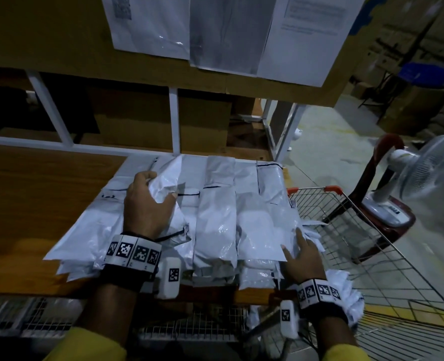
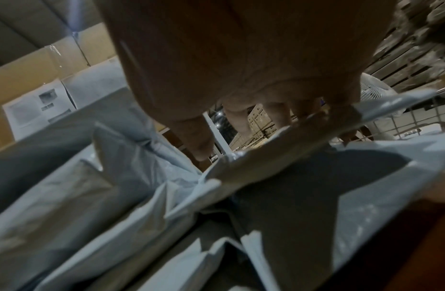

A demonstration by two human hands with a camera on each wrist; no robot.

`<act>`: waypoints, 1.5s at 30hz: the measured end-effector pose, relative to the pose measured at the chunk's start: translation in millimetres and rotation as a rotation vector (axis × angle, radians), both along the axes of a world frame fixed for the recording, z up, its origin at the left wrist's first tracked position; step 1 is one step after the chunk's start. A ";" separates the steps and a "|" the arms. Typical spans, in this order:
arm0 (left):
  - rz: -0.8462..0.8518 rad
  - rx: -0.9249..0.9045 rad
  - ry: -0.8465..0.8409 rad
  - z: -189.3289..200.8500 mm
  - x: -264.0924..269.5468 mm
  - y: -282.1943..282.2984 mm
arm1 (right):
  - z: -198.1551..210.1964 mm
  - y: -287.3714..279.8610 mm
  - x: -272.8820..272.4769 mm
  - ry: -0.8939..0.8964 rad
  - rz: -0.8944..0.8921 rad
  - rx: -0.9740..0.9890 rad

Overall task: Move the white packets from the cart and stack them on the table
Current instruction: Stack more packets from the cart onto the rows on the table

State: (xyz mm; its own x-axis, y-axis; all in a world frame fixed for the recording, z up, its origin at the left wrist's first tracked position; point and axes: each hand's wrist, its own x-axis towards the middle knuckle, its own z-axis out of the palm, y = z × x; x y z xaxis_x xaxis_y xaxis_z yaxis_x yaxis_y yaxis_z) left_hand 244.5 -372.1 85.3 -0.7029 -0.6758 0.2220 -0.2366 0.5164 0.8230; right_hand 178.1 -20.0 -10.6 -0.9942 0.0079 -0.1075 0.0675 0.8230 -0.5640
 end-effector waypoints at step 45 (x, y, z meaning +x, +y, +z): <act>-0.191 -0.344 -0.956 -80.4 12.3 -46.8 | 66.2 -57.2 4.6 0.060 0.061 -0.001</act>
State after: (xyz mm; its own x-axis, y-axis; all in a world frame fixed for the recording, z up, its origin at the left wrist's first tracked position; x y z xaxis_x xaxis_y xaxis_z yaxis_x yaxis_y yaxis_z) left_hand 256.8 -419.0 4.9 -0.7761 -0.5402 -0.3255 -0.6036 0.7857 0.1352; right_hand 182.7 -77.2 55.6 -0.9975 -0.0529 -0.0477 -0.0167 0.8242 -0.5660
